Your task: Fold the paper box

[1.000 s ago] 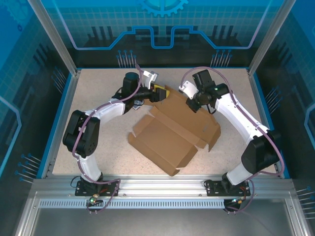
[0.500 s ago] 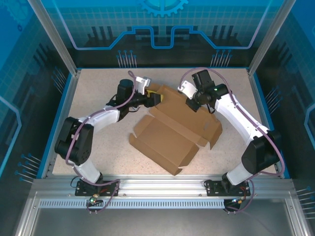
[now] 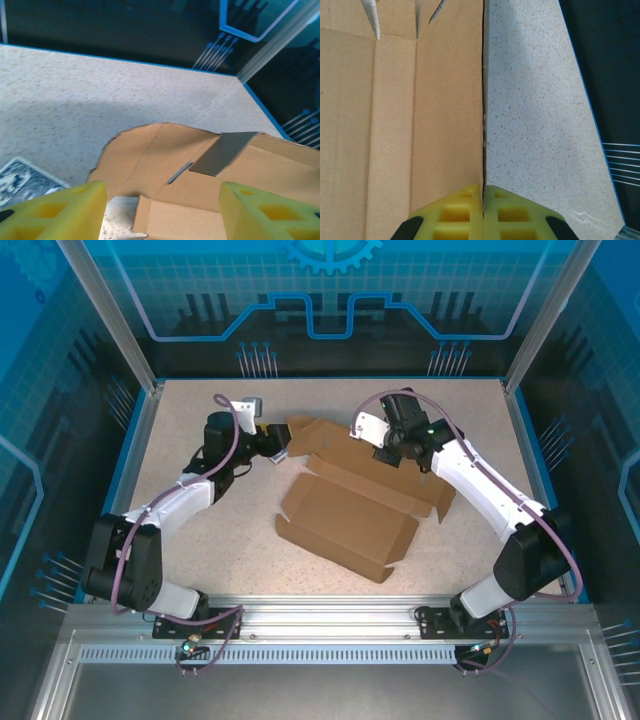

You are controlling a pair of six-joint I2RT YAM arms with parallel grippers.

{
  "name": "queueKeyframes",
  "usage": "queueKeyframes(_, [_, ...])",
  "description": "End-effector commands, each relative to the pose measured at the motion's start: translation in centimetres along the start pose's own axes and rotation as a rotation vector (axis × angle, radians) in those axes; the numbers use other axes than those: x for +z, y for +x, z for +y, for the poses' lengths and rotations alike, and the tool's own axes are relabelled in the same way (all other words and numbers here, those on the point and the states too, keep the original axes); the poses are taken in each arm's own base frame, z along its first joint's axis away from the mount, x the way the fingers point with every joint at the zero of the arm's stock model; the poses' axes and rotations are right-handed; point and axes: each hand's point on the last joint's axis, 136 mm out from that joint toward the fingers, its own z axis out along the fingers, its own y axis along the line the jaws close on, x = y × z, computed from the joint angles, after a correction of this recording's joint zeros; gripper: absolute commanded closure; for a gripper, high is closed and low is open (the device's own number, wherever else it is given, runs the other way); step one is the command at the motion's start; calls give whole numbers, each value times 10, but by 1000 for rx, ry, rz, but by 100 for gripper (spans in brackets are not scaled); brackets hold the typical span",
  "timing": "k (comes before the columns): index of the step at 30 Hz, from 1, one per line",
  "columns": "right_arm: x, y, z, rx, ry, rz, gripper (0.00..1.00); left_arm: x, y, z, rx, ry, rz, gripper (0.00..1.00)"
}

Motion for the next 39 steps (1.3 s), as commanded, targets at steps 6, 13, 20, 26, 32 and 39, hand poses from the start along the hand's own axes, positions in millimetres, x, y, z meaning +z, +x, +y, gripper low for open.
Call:
queueKeyframes(6, [12,8,-13,-165,155,70,100,-1,-1,54,-52,-219,16,37])
queueKeyframes(13, [22,15,-23,-221,254,96,100,32,12,85,-60,-277,114,37])
queueKeyframes(20, [25,18,-24,-225,297,75,100,64,34,107,-63,-312,237,38])
queueKeyframes(26, [25,22,-24,-209,312,59,100,86,53,110,-101,-269,329,38])
queueKeyframes(32, [22,19,-25,-186,319,34,100,94,68,103,-120,-191,380,39])
queueKeyframes(39, [16,18,-30,-140,338,19,100,94,73,73,-149,-1,354,39])
